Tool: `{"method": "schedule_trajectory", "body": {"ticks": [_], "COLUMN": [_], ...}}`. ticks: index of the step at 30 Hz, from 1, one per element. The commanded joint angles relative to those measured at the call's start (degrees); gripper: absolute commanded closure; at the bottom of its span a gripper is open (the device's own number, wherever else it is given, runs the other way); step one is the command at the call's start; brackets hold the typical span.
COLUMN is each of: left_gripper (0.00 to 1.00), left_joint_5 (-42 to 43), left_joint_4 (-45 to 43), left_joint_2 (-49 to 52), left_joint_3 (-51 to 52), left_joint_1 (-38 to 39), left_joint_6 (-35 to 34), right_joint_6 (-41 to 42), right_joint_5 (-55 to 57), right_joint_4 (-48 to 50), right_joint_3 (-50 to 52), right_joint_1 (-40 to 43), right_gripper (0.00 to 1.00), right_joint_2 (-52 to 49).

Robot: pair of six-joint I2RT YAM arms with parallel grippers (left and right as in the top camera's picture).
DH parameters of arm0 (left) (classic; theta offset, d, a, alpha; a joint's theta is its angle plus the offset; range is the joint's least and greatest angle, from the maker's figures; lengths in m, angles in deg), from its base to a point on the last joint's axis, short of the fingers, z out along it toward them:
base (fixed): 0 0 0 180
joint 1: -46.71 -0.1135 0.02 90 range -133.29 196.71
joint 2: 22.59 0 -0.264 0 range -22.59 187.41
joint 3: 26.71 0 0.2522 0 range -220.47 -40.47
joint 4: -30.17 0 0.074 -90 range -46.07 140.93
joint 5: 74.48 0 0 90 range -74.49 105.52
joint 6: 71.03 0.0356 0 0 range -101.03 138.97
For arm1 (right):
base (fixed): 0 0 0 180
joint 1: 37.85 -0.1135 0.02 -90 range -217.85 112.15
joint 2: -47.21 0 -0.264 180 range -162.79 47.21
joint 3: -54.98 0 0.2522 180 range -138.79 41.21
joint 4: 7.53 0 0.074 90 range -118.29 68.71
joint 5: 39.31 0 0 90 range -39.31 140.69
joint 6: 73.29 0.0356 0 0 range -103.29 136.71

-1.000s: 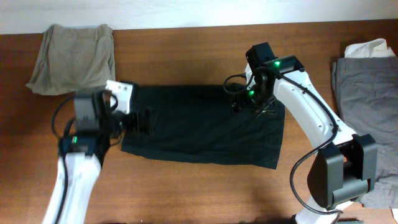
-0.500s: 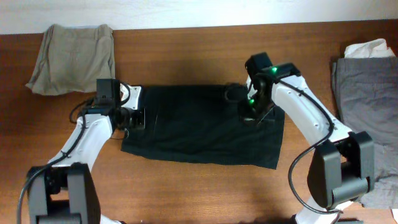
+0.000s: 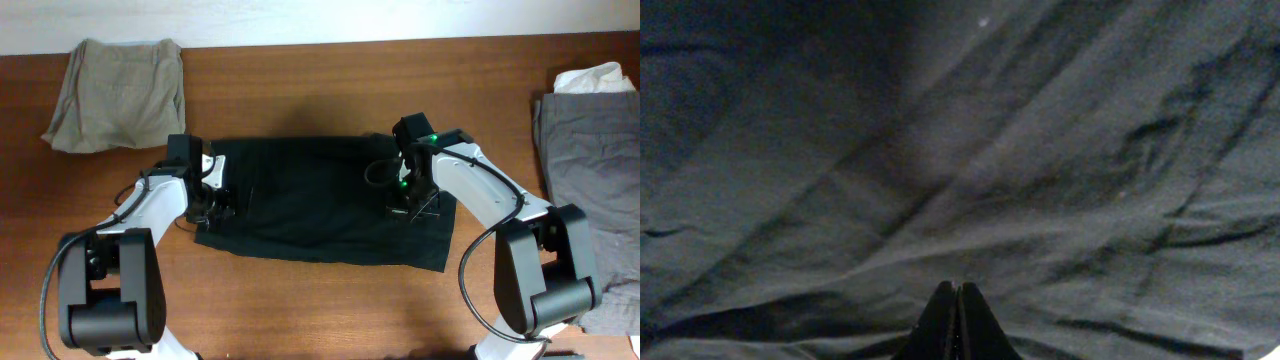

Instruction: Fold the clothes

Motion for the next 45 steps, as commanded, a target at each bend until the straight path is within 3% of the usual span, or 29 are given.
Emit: {"method": "schedule_trajectory", "body": {"ticks": [1, 14, 27, 35, 38, 45], "left_gripper": [0.99, 0.99, 0.99, 0.99, 0.99, 0.99], "left_joint_5": [-4.26, -4.24, -3.15, -8.26, -8.35, -8.33], "left_joint_4": [1.88, 7.67, 16.24, 12.74, 15.37, 23.08], "left_joint_2": [3.1, 3.65, 3.65, 3.65, 3.63, 3.63], "left_joint_3": [-0.52, -0.52, -0.52, -1.07, -3.61, -13.77], "left_joint_1": [-0.31, -0.28, -0.28, -0.35, -0.35, -0.28], "left_joint_6": [-2.23, -5.14, -12.44, -11.82, -8.15, -8.07], "right_joint_6": [1.07, 1.03, 0.79, 1.07, 1.07, 0.96], "right_joint_5": [3.48, 3.76, 3.82, 4.02, 4.42, 8.74], "right_joint_4": [0.7, 4.61, 12.61, 11.65, 9.27, -1.33], "right_joint_3": [1.11, 1.68, 1.29, 1.29, 0.0, -9.97], "right_joint_1": [0.44, 7.26, 11.96, 12.85, 12.85, 12.85], "right_gripper": [0.96, 0.96, 0.96, 0.96, 0.96, 0.94], "right_joint_2": [-0.07, -5.42, -9.05, -8.83, -7.32, -1.86]}}
